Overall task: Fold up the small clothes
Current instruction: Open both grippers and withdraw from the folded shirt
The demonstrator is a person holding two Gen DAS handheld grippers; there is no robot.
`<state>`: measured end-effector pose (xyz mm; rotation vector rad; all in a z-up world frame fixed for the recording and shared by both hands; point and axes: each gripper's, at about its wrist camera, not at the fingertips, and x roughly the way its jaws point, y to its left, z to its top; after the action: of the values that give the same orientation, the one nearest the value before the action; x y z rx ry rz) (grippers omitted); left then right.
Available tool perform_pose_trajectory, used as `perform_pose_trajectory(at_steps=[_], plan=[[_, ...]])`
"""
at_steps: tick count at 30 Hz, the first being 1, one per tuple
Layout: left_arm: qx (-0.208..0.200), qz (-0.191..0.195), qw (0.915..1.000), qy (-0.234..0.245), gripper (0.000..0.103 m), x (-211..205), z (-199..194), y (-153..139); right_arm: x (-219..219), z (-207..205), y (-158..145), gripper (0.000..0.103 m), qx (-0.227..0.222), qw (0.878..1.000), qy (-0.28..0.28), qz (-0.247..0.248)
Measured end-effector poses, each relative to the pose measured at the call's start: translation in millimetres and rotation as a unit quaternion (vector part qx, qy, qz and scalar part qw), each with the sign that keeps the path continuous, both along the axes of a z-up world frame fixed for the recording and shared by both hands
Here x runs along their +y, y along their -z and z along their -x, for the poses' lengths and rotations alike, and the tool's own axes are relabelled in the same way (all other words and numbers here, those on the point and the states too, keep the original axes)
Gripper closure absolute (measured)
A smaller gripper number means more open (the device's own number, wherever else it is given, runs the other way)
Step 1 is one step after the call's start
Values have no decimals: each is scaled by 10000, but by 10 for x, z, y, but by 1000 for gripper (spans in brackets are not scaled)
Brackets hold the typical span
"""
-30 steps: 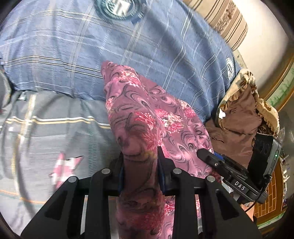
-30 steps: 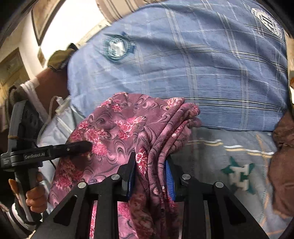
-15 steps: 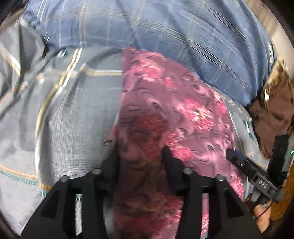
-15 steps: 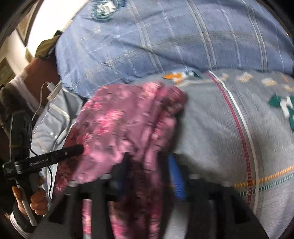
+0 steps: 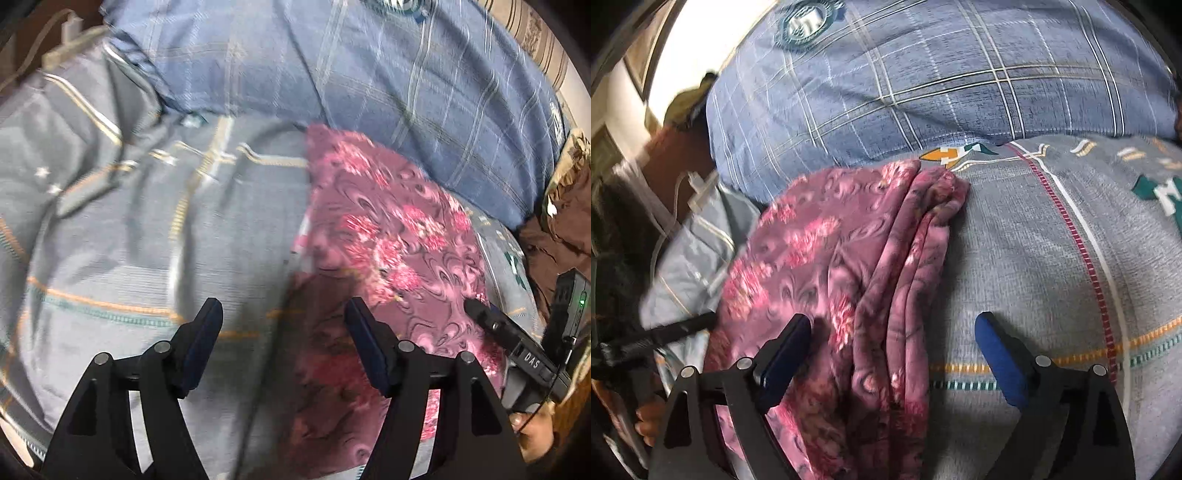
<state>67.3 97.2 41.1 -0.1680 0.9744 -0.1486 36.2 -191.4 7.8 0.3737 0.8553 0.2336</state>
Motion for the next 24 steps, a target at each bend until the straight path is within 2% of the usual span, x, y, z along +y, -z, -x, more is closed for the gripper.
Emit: perform_pose_trajectory(at_steps=[3,5,7,8,10,14,19,24], plan=[[-346,-301,9988,-181,34,93,172,-64,91,61,-117,12,329,9980,28,538],[-446,-587,9972,-92,31,92,271,-101,118,206,-258,11,294,9950,63,947],[-486,-789,9957,88,30,62,380,-118,189,402,-415,7,139,9865,15,1634],[-573,-866,9945,137,30,46,440,-128,215,463,-460,1,152,9821,-5,1880],[-791,-1046,9911,248,30,2,583,-147,254,648,-544,0,131,9732,-45,2298],[-1021,-1453,9826,537,30,-164,769,-147,228,1007,-679,0,-77,9732,-39,2300],[-967,-1768,9744,996,30,-405,929,-79,164,1176,-712,0,-79,9725,239,2314],[-865,-1693,9729,1315,30,-548,1031,-46,180,1224,-696,0,-60,9679,347,2487]])
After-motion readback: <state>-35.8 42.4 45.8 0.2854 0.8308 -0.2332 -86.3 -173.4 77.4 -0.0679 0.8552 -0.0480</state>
